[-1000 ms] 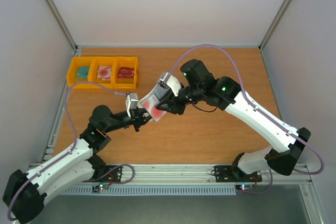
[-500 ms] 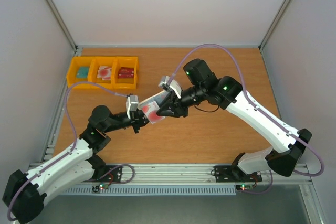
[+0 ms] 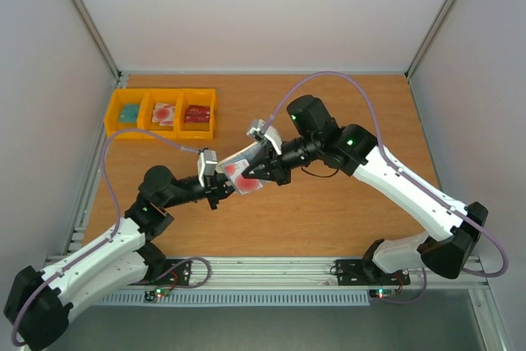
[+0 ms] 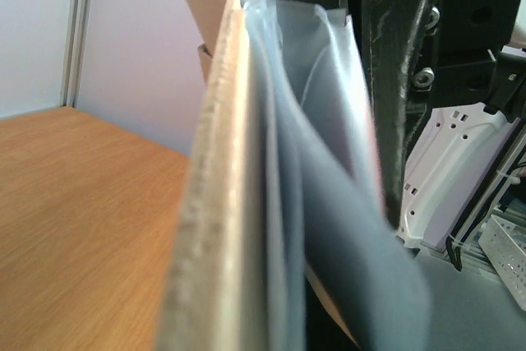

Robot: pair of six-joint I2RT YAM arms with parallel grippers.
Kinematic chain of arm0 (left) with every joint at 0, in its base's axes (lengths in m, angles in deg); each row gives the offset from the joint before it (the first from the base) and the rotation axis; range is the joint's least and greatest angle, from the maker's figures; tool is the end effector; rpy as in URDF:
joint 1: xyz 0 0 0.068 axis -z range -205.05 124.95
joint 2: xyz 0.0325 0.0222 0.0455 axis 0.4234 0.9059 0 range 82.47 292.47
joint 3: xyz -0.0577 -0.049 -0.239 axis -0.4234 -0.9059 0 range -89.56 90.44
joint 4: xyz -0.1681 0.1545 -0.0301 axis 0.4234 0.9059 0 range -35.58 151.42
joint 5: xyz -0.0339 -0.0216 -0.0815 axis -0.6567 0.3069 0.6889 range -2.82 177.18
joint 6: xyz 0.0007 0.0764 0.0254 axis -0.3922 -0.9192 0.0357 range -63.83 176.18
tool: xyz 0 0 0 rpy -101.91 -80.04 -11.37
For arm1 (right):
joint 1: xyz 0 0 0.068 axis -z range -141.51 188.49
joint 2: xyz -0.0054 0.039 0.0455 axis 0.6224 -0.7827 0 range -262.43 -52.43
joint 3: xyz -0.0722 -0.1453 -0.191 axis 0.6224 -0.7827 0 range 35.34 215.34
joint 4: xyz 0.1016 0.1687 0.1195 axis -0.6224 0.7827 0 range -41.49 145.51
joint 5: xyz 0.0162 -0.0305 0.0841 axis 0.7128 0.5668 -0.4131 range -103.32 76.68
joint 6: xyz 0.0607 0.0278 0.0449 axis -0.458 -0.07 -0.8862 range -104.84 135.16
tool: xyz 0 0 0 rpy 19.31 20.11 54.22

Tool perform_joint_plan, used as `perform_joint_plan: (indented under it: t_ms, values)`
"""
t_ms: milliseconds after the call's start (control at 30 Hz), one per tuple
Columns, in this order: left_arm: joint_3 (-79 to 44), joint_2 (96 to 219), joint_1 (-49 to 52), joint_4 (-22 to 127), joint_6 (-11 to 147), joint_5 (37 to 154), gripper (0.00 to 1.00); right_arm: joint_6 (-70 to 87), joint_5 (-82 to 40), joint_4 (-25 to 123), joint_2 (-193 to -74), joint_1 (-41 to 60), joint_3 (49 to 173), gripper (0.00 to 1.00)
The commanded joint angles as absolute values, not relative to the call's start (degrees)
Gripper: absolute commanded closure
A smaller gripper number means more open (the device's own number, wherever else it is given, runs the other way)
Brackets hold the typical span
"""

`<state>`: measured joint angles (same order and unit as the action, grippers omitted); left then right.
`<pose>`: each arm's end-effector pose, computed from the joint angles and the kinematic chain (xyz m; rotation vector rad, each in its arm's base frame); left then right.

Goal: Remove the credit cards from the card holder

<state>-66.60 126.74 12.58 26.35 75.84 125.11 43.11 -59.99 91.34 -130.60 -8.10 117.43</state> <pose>0.1275 -0.1524 0.2760 0.8115 1.3982 -1.2686 0.1504 0.2325 0.3473 -1.6653 1.4517 1.0888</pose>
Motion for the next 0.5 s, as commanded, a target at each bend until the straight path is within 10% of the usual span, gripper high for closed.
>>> perform_joint_plan:
  t_ms: [0, 467]
  values:
    - [-67.1, 125.2, 12.8, 21.7, 74.8, 124.0, 1.0, 44.8, -58.7, 91.0, -126.0, -6.3, 114.5, 0.99]
    - [-66.6, 125.7, 12.8, 22.8, 74.3, 125.2, 1.0, 45.9, -60.0, 97.4, -122.7, 2.7, 113.9, 0.89]
